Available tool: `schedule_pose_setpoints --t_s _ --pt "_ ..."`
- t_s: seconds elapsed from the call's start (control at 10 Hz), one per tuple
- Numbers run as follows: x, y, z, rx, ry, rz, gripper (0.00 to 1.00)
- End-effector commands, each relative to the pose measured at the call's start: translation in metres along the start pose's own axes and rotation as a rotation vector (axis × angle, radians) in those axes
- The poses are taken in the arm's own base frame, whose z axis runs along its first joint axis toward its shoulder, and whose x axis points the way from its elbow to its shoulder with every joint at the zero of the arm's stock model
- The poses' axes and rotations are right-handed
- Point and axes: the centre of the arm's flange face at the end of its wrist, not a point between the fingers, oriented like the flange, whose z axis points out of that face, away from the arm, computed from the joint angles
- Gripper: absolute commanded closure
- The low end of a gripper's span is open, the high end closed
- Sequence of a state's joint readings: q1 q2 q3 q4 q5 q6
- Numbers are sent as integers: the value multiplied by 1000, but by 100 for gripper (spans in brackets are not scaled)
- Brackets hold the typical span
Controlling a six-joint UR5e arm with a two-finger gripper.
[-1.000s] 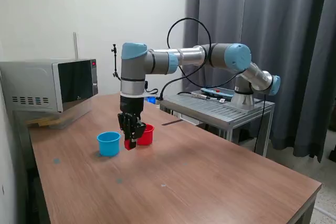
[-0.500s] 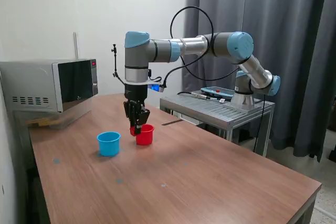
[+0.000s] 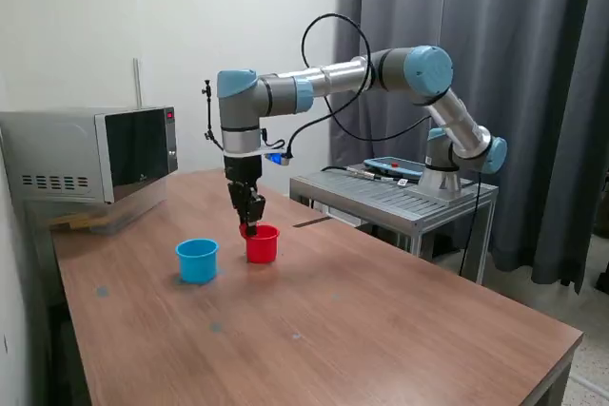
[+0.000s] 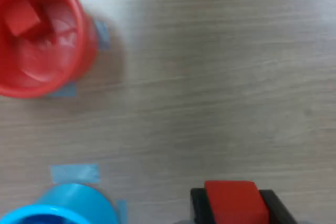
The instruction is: Place red objects in the red bin, and blue objects in the blue bin.
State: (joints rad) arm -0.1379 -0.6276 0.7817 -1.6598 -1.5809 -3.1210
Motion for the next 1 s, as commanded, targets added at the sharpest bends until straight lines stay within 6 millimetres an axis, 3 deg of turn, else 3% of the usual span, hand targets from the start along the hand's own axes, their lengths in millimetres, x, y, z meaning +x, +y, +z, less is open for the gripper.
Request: schedule_pose_setpoints --t_s 0.0,0.2,0.4,0.7,0.9 --pt "-28 -10 -9 10 0 41 100" --pt "-36 -19 -17 15 -1 51 100" --pt "-36 -42 -20 40 -1 54 100" --pt "-51 -89 -12 63 8 104 100" --pt "-54 -101 0 69 10 111 100"
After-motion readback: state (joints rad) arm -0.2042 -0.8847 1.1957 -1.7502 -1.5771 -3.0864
